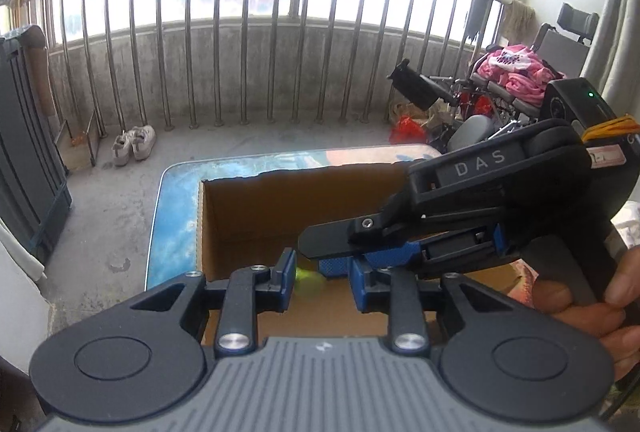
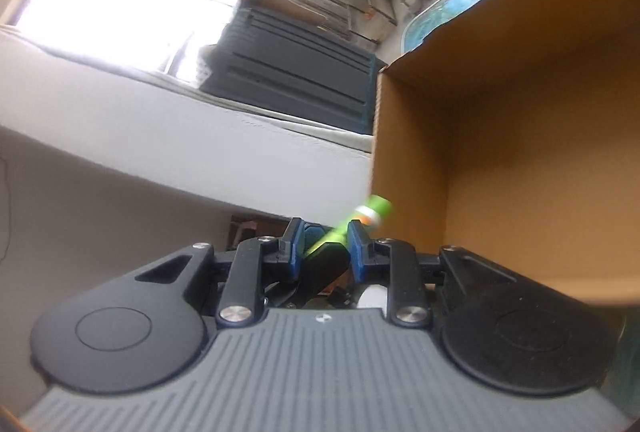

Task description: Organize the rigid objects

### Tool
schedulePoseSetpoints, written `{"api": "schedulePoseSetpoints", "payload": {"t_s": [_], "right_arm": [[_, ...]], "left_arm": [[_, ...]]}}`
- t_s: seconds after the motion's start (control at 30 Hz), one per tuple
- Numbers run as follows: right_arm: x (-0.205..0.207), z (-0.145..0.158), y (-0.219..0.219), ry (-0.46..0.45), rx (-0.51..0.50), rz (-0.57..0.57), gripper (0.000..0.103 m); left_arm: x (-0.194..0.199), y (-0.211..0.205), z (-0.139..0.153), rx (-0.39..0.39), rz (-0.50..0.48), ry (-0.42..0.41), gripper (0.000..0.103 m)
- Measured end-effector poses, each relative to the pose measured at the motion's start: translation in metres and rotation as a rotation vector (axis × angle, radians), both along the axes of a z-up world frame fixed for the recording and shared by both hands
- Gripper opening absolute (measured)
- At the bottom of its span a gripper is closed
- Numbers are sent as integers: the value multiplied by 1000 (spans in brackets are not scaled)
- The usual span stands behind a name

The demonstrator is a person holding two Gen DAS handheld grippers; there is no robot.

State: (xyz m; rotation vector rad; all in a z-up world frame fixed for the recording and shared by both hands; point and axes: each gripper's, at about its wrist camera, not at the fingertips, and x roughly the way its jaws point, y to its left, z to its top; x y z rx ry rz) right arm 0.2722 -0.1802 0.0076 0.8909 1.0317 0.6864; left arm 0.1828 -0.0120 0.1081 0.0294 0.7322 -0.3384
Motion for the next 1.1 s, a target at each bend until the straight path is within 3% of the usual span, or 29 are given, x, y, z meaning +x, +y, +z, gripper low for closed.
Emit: {"api": "schedulePoseSetpoints", "payload": {"t_s": [0.1, 0.23, 0.3, 0.43, 0.67, 0.8, 0.87, 0.97, 1.1], "right_arm": [[35, -15, 4, 39, -38, -7, 21], [76, -38, 15, 81, -98, -22, 9], [89, -45, 19, 97, -104, -24, 6], [91, -41, 19, 71, -110, -14, 8], [60, -20, 2, 34, -147, 7, 11], [39, -4, 4, 30, -185, 52, 19], [29, 2, 11, 26, -193, 94, 24], [19, 5, 30, 35, -234, 157, 28], [28, -10, 61, 109, -307, 214, 29]], "left_arm": [[38, 3, -16, 1, 12, 79, 29], [76, 9, -37, 22, 55, 155, 33], [85, 12, -43, 39, 81, 176, 33], [83, 25, -39, 15, 93, 157, 38], [50, 32, -18, -32, 80, 97, 63], [21, 40, -1, -78, 77, 44, 70], [1, 48, 10, -103, 87, 5, 81], [-28, 60, 18, -108, 115, -50, 89], [-58, 77, 13, -95, 186, -69, 90]]}}
